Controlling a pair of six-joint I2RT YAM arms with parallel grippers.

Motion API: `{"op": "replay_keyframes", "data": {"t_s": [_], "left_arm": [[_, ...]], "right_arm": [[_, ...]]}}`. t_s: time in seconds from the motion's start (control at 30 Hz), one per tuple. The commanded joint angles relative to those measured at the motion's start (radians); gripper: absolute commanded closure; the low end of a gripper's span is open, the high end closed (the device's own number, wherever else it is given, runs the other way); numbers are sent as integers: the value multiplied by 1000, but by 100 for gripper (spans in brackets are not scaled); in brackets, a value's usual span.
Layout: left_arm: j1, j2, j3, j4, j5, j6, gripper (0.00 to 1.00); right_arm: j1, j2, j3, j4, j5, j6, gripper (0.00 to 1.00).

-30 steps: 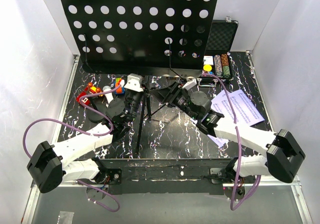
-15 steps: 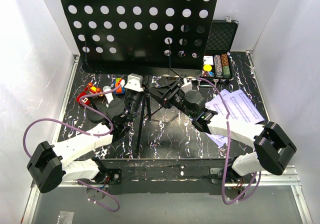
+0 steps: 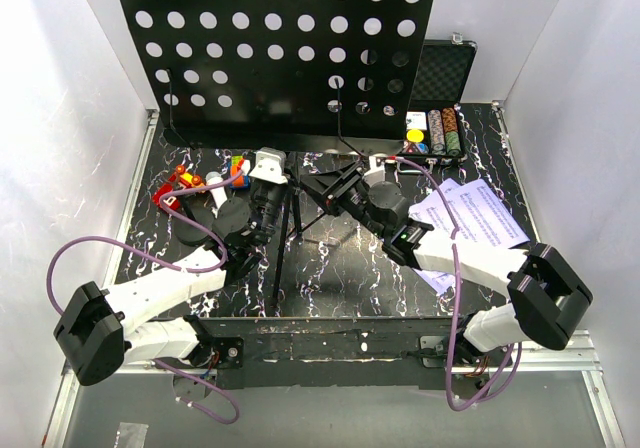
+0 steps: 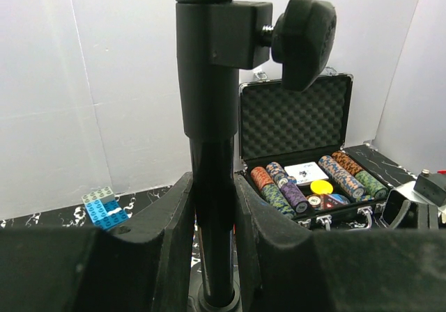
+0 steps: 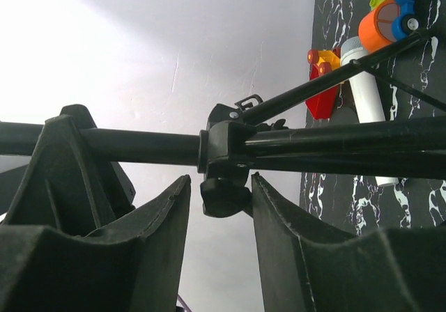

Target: Pack up the instrument practice props

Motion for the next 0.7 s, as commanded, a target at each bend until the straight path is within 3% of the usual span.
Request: {"op": "replay_keyframes", "data": {"t_s": [0.0,0.3,0.57,0.67], "left_arm": [[-1,-1,-7,-96,-142,67,100],[-12,-12,-8,-109,-190,97,100],[-21,-12,-10,-106,-191,108,100],[-24,-7,-10,-105,-190,108,100]], "right_arm": [[20,14,31,32,47,13,52],[26,28,19,67,89,-1,67],[26,29,27,63,100,-36,52],[26,25,22,63,103,-42,51]]}}
